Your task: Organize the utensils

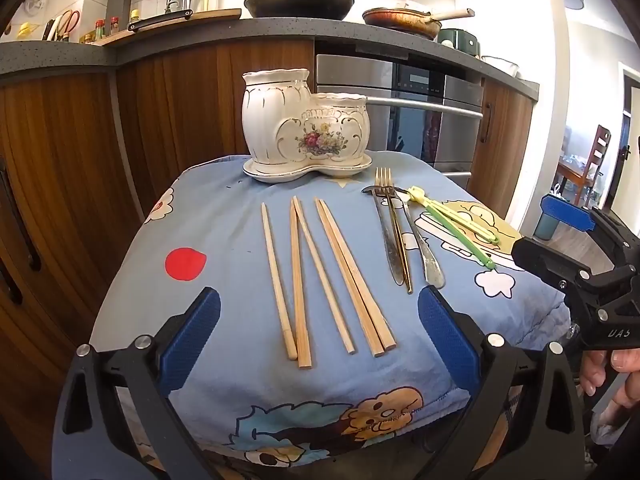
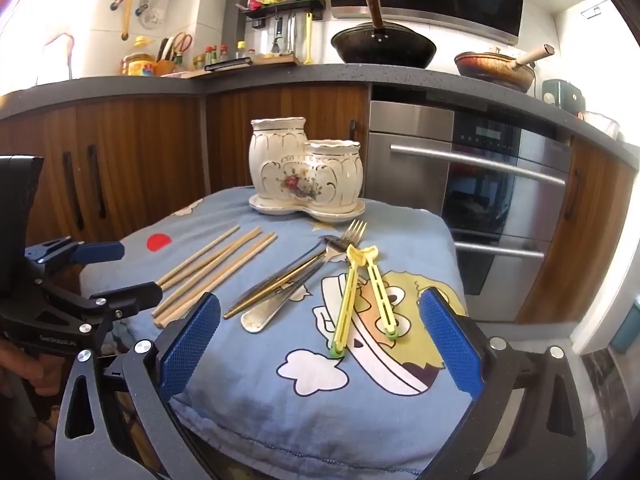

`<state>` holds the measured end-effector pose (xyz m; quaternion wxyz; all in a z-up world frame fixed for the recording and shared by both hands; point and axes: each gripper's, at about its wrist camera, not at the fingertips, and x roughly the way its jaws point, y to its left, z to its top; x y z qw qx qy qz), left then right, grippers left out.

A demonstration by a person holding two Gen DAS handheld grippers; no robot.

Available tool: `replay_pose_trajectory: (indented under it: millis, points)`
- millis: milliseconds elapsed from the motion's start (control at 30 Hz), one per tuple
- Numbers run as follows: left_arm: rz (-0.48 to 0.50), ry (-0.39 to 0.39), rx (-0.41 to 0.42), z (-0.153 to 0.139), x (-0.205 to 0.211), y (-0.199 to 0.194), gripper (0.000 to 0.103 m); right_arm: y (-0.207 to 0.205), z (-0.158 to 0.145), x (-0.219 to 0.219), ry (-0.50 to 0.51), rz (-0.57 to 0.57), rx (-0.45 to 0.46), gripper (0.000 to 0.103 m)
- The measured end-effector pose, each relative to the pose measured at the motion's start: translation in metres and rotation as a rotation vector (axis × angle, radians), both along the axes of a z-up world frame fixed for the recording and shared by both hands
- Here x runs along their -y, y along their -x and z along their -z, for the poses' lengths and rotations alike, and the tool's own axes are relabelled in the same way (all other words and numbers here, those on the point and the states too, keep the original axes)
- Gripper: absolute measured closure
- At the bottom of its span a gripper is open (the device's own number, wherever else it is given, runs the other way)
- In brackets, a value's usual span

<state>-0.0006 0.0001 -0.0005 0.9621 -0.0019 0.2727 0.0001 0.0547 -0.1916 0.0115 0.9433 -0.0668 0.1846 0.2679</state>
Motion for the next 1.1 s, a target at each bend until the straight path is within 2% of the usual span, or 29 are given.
replay_pose_trajectory:
  millis: [400, 467, 1100]
  points:
    - [0.008, 0.005, 0.017, -0.001, -0.013, 0.010, 0.005, 0.003, -0.002, 0.002, -0.007, 0.001, 0.005, 0.004]
    - [0.010, 0.000, 0.016, 0.000, 0.004, 0.001, 0.005, 0.002, -0.002, 0.002, -0.005, 0.002, 0.004, 0.004]
    - [0.016, 0.015, 0.019, 0.000, 0.006, -0.001, 0.005, 0.002, -0.006, 0.002, -0.009, 0.001, 0.003, 0.004]
